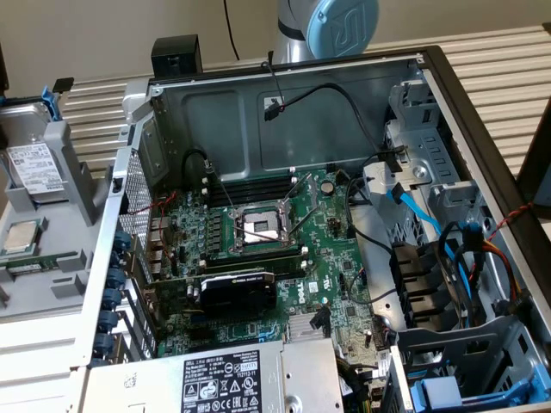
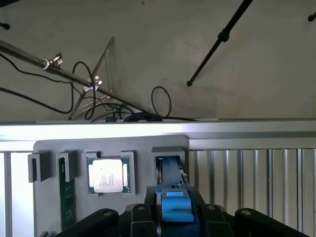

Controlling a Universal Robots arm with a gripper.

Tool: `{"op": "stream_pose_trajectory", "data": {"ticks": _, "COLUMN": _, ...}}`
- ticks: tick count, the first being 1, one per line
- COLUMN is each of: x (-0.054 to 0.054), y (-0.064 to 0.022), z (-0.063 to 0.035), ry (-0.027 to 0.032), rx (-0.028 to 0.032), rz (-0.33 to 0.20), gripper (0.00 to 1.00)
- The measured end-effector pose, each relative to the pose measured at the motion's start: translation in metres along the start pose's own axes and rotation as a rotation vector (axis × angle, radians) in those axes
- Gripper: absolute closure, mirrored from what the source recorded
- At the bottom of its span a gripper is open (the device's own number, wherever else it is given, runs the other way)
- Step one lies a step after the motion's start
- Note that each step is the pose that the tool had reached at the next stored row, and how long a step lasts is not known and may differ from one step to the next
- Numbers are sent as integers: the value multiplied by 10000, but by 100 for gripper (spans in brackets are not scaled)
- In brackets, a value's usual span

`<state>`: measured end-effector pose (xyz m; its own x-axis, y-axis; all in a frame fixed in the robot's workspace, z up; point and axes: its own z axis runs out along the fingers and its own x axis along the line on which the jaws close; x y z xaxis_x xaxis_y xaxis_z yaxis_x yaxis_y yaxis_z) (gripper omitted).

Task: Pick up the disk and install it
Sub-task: 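Pick up the disk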

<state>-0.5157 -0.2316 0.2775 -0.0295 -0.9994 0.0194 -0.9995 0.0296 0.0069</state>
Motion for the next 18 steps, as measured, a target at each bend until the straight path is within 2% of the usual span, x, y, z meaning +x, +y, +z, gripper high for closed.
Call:
{"op": "stream_pose_trajectory", "data": {"ticks": 11, "x": -2, "y": 50, "z": -12, "ry": 5, "rx": -2, "rz": 3, "gripper": 63}}
{"op": "stream_pose_trajectory", "data": {"ticks": 18, "x": -7, "y": 61, "z": -49, "ry": 48, "rx": -2, "rz": 4, "gripper": 63}}
